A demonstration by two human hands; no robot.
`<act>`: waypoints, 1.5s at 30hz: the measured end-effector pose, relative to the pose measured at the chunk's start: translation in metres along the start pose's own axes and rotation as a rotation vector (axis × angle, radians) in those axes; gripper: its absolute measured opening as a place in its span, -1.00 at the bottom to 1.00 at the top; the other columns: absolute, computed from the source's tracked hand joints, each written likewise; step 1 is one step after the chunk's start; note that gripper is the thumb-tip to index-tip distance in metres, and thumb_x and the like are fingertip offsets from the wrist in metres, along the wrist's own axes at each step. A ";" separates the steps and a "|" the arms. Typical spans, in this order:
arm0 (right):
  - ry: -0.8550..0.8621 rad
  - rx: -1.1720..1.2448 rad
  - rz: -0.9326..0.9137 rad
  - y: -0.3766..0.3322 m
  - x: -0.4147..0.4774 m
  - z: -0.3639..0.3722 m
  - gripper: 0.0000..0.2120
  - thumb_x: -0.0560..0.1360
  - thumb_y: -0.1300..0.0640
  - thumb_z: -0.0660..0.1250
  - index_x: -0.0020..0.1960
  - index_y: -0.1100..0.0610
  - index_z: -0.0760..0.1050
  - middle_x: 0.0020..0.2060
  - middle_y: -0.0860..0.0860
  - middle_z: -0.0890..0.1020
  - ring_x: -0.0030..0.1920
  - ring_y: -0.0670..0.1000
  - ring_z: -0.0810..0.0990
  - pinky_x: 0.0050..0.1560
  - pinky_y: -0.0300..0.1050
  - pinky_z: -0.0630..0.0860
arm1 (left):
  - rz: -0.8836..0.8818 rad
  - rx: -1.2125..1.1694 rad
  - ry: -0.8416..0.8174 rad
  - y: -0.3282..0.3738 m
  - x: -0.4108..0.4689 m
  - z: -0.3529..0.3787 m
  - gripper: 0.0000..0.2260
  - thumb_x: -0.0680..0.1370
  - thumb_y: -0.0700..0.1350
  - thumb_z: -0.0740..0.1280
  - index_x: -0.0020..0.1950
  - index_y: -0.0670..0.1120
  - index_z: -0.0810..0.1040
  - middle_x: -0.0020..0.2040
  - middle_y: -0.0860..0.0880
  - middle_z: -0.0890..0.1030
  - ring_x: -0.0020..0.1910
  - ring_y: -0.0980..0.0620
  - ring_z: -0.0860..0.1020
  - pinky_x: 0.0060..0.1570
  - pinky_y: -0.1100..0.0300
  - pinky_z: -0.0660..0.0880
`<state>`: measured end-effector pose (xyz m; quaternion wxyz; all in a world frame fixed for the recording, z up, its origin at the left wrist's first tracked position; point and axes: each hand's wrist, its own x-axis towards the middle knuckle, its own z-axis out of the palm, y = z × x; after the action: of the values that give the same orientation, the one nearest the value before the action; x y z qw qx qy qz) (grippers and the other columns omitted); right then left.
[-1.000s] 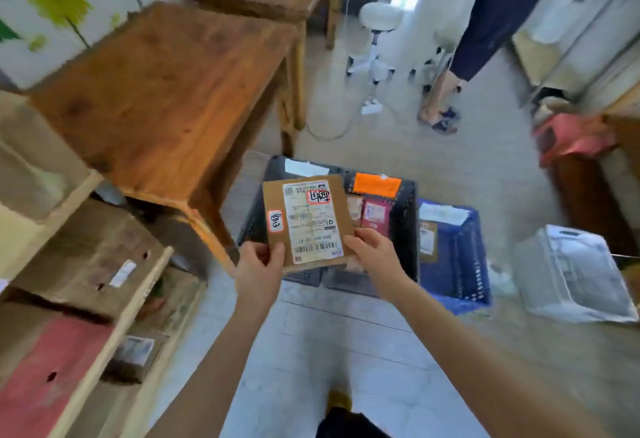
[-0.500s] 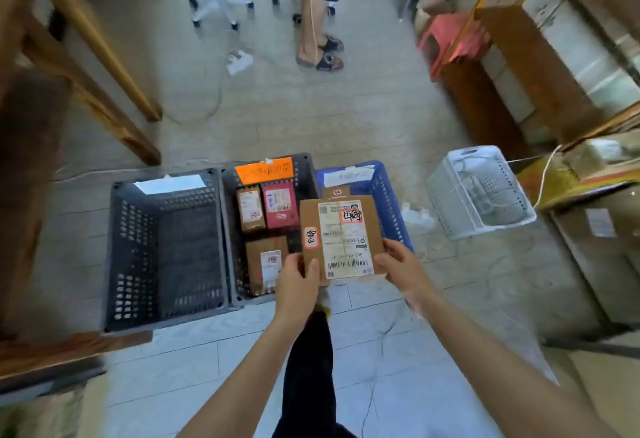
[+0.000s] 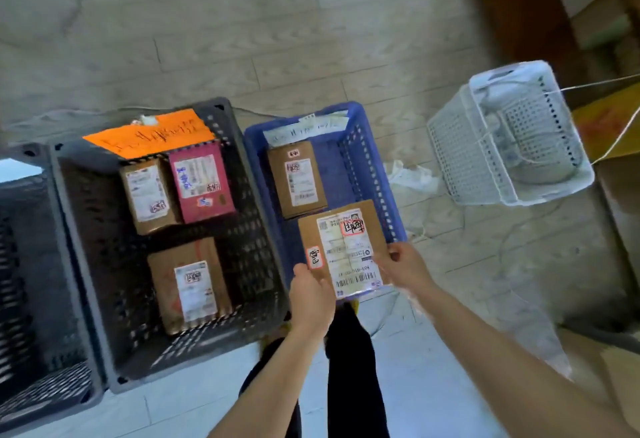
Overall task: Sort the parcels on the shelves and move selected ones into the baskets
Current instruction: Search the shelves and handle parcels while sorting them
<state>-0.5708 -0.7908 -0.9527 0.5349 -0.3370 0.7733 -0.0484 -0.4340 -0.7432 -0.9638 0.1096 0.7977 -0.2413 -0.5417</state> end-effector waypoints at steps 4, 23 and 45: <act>-0.054 -0.107 0.058 0.052 0.112 0.044 -0.83 0.44 0.25 0.27 -0.32 0.20 0.41 -0.33 0.17 0.54 -0.25 0.08 0.50 -0.28 -0.02 0.38 | -0.184 0.061 0.002 -0.033 0.095 0.057 -0.79 0.57 -0.20 0.17 0.16 -0.26 0.33 0.16 -0.23 0.53 0.12 -0.20 0.51 -0.07 0.07 0.42; -0.110 -0.372 0.061 0.091 0.205 0.100 -0.67 0.51 0.21 0.24 0.23 0.31 0.40 0.17 0.23 0.53 0.15 0.19 0.50 -0.02 -0.14 0.38 | -0.387 -0.198 0.054 -0.061 0.187 0.104 -0.66 0.57 -0.13 0.17 0.28 -0.28 0.37 0.23 -0.26 0.51 0.17 -0.23 0.49 0.16 0.04 0.44; -0.720 -0.422 -0.953 -0.234 -0.431 0.194 -0.66 0.48 0.12 0.34 0.20 0.25 0.48 0.03 0.14 0.61 -0.07 -0.02 0.53 -0.11 -0.30 0.37 | -0.034 -0.916 0.857 -0.108 -0.359 -0.362 -0.70 0.60 0.00 0.17 0.23 -0.12 0.47 0.16 -0.03 0.52 0.20 -0.06 0.45 0.14 0.17 0.33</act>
<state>-0.2074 -0.6680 -0.5906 0.6031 -0.7378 0.3028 -0.0117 -0.1798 -0.5006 -0.5787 0.5185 0.8199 0.0935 -0.2239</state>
